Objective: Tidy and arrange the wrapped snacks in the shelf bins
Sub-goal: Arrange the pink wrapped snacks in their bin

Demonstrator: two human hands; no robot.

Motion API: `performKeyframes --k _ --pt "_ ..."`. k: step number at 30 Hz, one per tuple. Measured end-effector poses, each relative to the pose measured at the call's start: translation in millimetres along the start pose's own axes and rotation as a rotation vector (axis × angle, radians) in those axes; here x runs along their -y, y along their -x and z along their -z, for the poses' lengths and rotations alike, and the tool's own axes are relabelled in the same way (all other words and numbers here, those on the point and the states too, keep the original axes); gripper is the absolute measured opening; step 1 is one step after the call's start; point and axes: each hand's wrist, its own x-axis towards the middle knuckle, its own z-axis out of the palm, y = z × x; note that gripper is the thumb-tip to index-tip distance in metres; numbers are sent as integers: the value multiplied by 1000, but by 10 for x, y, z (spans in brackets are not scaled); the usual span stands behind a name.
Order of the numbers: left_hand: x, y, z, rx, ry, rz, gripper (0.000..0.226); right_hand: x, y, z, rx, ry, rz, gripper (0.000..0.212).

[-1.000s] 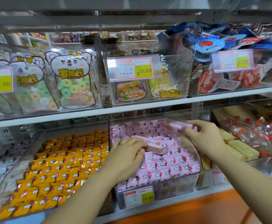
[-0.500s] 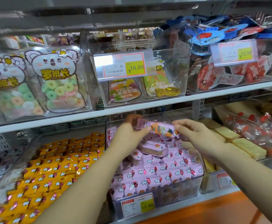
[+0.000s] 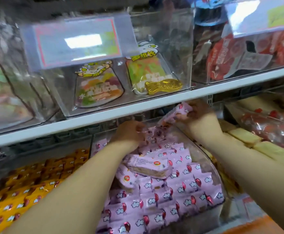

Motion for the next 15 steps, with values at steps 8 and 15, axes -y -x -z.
performKeyframes --k 8,15 --pt "52 -348 -229 -16 -61 -97 38 58 -165 -177 65 56 60 23" --pt "60 -525 -275 62 -209 -214 26 23 -326 -356 148 134 137 29"
